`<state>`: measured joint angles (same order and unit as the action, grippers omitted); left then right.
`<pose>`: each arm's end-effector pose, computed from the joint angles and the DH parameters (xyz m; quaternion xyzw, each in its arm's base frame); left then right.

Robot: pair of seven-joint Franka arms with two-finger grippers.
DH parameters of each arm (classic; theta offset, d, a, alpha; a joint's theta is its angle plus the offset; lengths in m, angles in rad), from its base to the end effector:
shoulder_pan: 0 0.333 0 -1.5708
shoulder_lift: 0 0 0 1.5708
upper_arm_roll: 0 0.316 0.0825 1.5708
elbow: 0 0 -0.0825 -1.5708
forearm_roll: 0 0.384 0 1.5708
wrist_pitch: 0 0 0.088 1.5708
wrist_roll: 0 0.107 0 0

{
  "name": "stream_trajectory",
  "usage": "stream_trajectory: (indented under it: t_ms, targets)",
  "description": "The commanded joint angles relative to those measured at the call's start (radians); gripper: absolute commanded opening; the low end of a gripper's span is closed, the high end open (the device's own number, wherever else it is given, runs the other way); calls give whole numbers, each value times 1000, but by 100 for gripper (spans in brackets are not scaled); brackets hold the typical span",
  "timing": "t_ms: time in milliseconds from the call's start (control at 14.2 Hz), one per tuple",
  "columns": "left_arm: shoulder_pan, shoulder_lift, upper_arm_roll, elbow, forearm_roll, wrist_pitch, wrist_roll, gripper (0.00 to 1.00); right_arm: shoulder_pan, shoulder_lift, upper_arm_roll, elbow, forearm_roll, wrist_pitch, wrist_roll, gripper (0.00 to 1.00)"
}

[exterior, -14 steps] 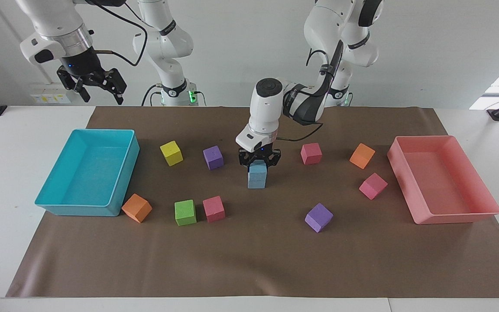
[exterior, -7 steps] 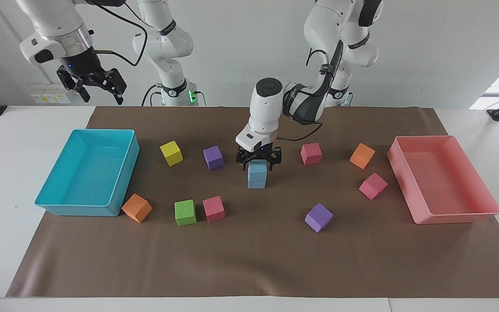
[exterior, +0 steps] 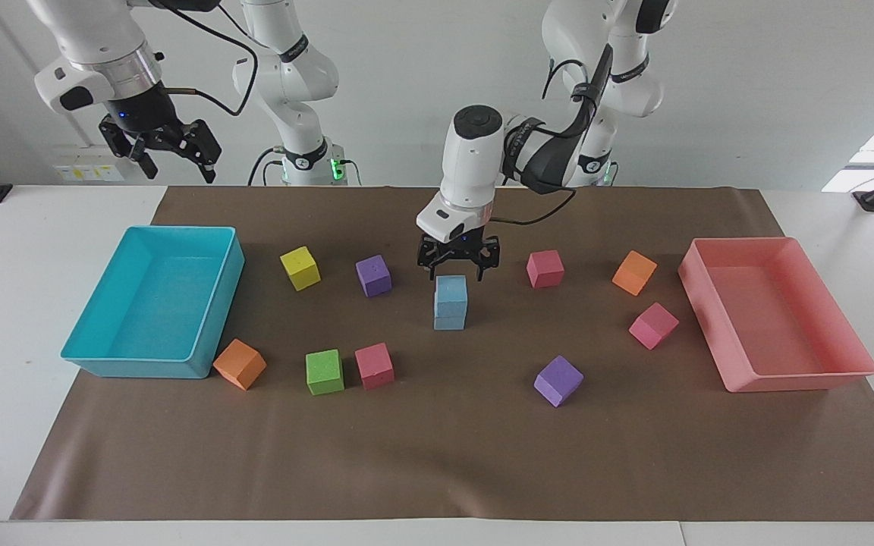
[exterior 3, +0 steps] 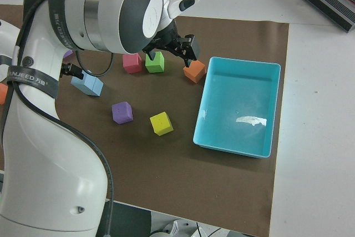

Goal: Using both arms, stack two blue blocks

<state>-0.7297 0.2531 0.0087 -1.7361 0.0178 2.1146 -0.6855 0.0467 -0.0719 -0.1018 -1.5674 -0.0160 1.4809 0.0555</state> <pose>0.4841 -0.4249 0.4425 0.9978 -0.0220 0.0536 0.0337 0.5218 -0.0328 0.6568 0.9984 -0.0558 -0.0075 0.0043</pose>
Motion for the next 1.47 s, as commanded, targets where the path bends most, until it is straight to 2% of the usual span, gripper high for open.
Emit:
stream_trajectory:
  t_ms: [0,281,702,983,1264,1405]
  targets:
    - [24,-98,10,-42,14,-105,20,100,-11,-5,2,3,22,-4,-14,100]
    - [130,-236,10,-143,13,-130,165,100,-11,-5,2,3,22,-4,-14,100]
    - [324,-308,11,-195,11,-157,443,100,-10,-5,4,3,22,-7,-19,100]
    - [458,-308,27,-128,7,-223,713,100,-10,-5,4,3,24,-7,-19,100]
    - [573,-298,27,25,2,-369,816,100,-10,-5,4,3,24,-8,-19,100]
    - [595,-288,27,93,-2,-435,836,100,-10,-5,4,3,24,-8,-19,100]
